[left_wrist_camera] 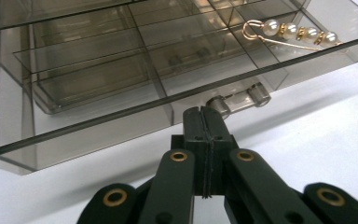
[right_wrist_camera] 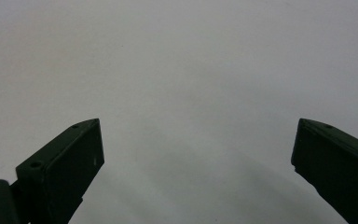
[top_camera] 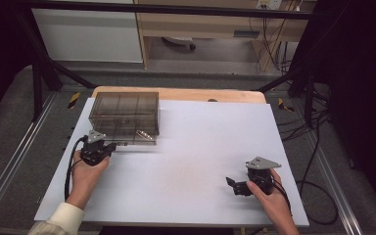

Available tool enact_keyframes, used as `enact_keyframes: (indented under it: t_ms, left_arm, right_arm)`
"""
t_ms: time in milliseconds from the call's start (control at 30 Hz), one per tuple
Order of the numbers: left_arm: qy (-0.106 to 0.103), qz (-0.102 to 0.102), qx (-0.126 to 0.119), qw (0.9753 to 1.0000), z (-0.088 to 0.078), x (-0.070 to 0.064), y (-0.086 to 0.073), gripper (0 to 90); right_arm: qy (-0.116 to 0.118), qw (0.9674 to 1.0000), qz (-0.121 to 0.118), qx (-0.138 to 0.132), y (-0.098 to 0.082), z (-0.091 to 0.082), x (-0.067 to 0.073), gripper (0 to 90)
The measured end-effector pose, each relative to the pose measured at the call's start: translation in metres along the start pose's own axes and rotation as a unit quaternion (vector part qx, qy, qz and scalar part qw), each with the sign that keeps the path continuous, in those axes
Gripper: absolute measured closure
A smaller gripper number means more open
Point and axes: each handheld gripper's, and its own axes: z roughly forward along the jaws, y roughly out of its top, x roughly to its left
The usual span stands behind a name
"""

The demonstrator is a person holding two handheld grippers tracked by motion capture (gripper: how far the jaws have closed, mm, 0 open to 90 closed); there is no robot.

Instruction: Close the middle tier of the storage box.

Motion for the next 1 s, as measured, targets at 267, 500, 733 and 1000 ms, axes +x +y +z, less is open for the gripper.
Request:
enact_keyframes:
  t_ms: [267, 500, 733, 1000]
  left_arm:
    - [0.002, -0.002, 0.002, 1.0, 0.001, 0.003, 0.0, 90.0]
    - [0.0, -0.004, 0.001, 1.0, 0.004, 0.005, 0.003, 90.0]
    - [-0.001, -0.005, -0.001, 1.0, 0.006, 0.007, 0.008, 90.0]
    - [-0.003, -0.007, 0.002, 1.0, 0.012, 0.011, 0.012, 90.0]
  right_arm:
    - [-0.001, 1.0, -0.001, 0.002, 0.0, 0.0, 0.0, 2.7]
    - [0.004, 1.0, 0.002, -0.001, 0.0, 0.0, 0.001, 2.5]
    - [0.003, 1.0, 0.0, 0.003, 0.0, 0.001, 0.001, 2.6]
    - [0.003, 1.0, 0.001, 0.006, -0.001, 0.002, 0.0, 2.6]
